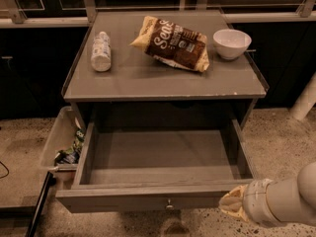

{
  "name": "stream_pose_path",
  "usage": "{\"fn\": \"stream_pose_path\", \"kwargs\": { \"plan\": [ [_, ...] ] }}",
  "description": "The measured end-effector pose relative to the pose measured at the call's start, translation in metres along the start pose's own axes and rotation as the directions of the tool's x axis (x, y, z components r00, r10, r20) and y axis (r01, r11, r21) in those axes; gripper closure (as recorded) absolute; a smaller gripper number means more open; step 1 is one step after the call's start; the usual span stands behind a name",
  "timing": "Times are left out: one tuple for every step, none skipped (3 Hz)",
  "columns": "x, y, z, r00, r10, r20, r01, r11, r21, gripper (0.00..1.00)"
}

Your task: Close top drawer

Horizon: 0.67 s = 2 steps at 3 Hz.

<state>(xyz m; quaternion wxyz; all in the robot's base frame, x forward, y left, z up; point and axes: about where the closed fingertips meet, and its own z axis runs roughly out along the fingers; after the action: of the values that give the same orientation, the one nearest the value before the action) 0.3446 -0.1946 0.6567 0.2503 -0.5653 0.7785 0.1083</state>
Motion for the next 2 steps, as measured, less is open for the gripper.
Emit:
{"fn": "stream_pose_path", "kwargs": {
  "plan": [
    [-0.0002,0.0027,0.0188,0.998,-0.003,0.055,0.003,1.0,0.001,1.0],
    [-0.0001,0.0028,0.0198,0.998,-0.005,0.057,0.005,1.0,0.0,0.81]
  ]
}}
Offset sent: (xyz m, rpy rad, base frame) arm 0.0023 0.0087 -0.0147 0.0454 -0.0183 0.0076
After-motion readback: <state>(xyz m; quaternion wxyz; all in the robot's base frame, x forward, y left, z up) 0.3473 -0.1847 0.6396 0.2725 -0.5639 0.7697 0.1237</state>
